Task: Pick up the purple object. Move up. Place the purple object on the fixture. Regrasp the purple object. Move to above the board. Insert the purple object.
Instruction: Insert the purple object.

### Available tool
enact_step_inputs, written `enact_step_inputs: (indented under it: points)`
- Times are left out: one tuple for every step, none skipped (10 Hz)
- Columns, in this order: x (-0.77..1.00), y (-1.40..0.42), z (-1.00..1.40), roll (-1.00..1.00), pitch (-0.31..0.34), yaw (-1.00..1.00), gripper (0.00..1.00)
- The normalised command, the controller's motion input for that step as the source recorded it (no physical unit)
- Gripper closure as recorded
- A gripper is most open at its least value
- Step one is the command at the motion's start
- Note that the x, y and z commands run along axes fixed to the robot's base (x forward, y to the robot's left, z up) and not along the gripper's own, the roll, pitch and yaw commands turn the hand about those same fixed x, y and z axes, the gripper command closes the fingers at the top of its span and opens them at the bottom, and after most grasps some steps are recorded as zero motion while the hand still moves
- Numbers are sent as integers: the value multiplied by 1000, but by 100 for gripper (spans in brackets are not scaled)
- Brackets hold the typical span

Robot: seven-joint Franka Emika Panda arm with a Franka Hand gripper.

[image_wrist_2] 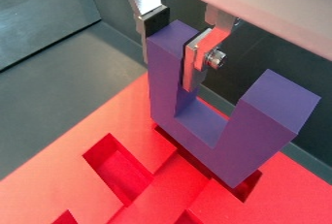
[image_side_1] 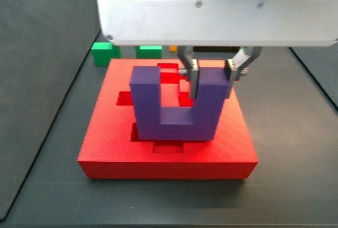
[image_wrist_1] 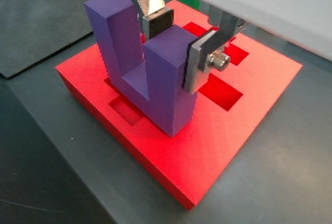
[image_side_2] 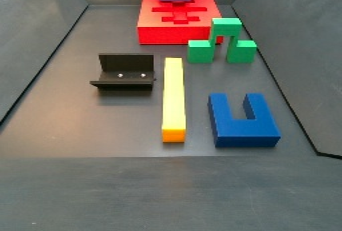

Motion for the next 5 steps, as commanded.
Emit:
enact_step_inputs:
  points:
    - [-260,0,-51,-3,-110,0,100]
    - [-303,23,-17,0,-124,0,100]
    - [-154,9,0,43,-103,0,100]
    - [0,0,-34,84,-69,77,100]
    - [86,0,-29,73,-50,134,100]
